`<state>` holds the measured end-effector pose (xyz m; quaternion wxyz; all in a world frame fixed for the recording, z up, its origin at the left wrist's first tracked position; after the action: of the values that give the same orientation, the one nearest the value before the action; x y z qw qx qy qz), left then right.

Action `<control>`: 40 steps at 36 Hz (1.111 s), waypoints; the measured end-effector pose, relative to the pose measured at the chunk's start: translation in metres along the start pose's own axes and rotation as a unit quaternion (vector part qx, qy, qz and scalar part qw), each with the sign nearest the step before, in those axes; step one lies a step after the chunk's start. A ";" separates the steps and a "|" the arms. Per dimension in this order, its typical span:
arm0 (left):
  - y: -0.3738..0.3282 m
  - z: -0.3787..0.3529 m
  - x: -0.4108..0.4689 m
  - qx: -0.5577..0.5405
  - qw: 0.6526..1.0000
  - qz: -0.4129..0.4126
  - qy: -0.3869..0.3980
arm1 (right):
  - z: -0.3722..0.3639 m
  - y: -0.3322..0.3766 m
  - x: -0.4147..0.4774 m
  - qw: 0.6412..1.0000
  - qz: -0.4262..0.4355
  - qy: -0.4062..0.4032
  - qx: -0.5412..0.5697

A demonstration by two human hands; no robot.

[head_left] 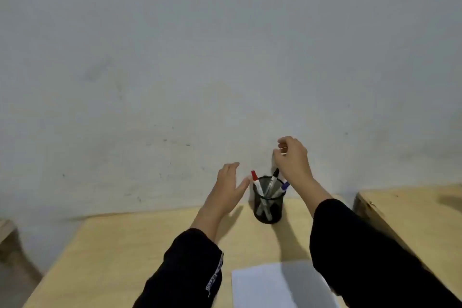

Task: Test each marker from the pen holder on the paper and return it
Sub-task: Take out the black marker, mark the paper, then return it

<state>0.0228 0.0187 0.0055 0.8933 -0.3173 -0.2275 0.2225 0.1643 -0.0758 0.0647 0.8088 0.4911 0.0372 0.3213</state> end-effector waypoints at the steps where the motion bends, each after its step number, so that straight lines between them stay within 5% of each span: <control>1: 0.006 -0.011 -0.002 -0.009 1.000 0.012 0.001 | -0.006 -0.005 -0.002 1.000 -0.008 -0.005 0.012; 10: 0.047 -0.094 -0.011 -0.229 0.970 0.086 -0.005 | -0.045 -0.050 -0.020 1.000 -0.005 -0.029 0.009; 17: 0.050 -0.111 0.008 -0.302 0.951 0.031 -0.059 | -0.049 -0.053 -0.017 0.998 0.018 -0.030 -0.048; 31: 0.057 -0.132 0.010 -0.134 0.983 0.045 -0.121 | -0.060 -0.056 -0.006 0.966 0.027 -0.034 -0.254; 40: 0.062 -0.141 0.011 -0.090 0.983 0.058 -0.147 | -0.066 -0.054 0.001 0.969 -0.003 -0.042 -0.245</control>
<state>0.0927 0.0021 -0.1307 0.8033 -0.3731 -0.3568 0.2969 0.1660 -0.0408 -0.0132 0.9063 0.2911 -0.0751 0.2972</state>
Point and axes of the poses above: each hand's wrist, its own x-axis towards the middle knuckle, its own z-axis out of the back of the hand, y = z × x, the point moved 3 cm from there along x, towards the middle knuckle, and after that the axes turned 7 degrees about -z, right-handed, at the moved point
